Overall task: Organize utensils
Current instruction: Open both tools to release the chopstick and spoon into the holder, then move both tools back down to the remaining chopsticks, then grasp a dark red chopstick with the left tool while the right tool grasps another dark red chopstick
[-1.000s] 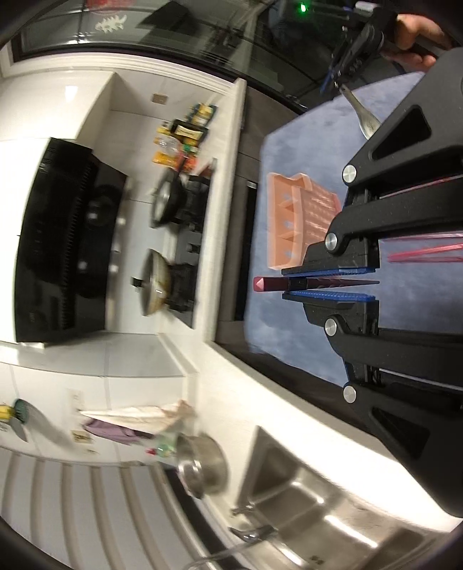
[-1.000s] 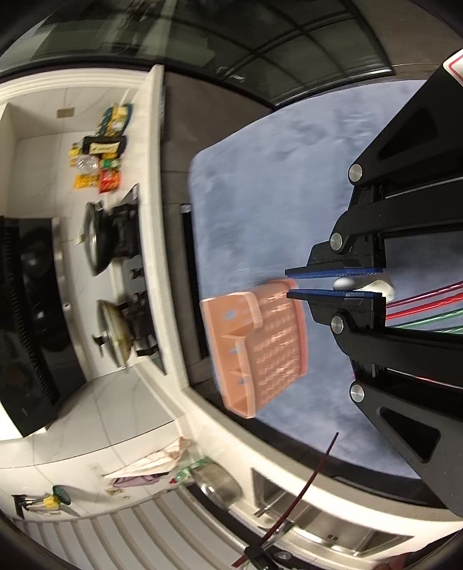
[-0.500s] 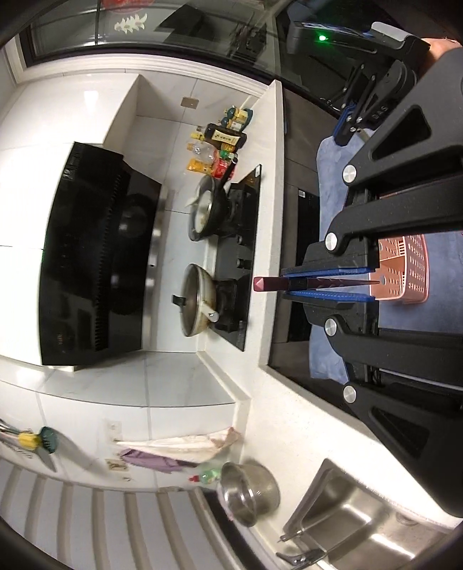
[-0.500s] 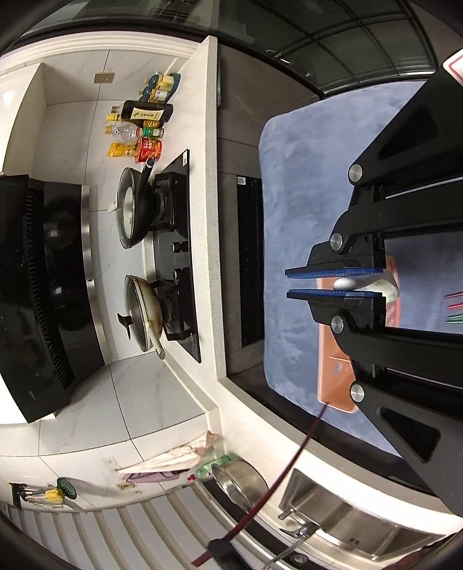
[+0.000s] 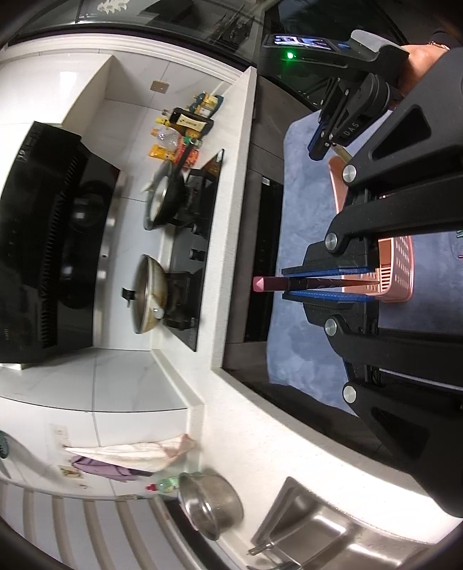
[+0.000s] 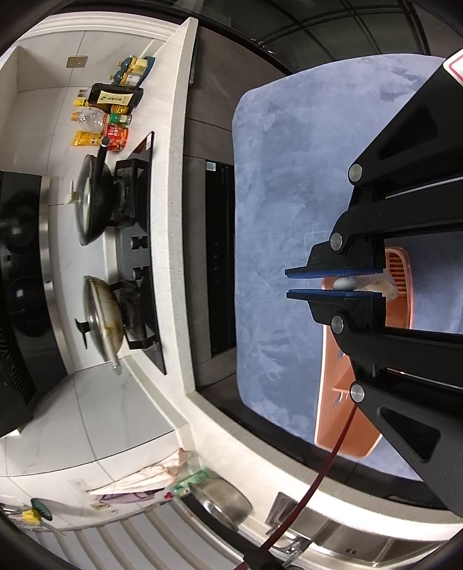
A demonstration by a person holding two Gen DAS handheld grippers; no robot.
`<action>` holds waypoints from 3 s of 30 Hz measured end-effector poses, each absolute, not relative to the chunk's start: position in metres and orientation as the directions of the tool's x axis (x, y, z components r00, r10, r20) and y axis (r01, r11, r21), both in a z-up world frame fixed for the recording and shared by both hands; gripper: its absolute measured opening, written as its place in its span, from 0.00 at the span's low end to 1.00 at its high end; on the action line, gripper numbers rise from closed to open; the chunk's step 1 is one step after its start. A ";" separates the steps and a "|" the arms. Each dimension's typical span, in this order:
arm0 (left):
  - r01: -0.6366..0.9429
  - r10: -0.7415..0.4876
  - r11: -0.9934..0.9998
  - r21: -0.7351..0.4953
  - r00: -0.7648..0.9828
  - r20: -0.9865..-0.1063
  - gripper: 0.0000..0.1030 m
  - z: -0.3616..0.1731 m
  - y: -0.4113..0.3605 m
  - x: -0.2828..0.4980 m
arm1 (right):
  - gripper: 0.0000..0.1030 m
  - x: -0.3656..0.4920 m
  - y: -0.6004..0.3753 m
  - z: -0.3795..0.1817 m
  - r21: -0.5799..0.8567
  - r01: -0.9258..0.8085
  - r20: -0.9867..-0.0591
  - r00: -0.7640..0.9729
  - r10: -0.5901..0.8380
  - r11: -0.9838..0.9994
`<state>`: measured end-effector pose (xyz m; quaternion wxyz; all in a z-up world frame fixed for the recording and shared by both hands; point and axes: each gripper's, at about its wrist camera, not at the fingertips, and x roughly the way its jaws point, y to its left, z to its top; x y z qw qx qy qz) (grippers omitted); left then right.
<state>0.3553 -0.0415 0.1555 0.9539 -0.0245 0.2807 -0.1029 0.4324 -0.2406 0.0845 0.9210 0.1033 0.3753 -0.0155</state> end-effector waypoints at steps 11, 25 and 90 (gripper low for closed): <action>0.146 -0.162 0.987 -0.070 0.849 -0.504 0.40 0.154 -0.035 0.344 | 0.13 0.419 -0.252 0.089 0.221 0.129 -0.684 0.727 0.060 0.967; 0.094 -0.124 0.992 -0.082 0.804 -0.582 0.41 0.116 0.009 0.262 | 0.26 0.286 -0.246 0.073 0.161 0.130 -0.712 0.702 0.024 0.978; 0.201 -0.221 0.968 -0.148 0.418 -0.881 0.22 -0.089 -0.002 0.093 | 0.21 0.110 -0.200 -0.068 0.104 0.152 -0.872 0.489 0.017 0.983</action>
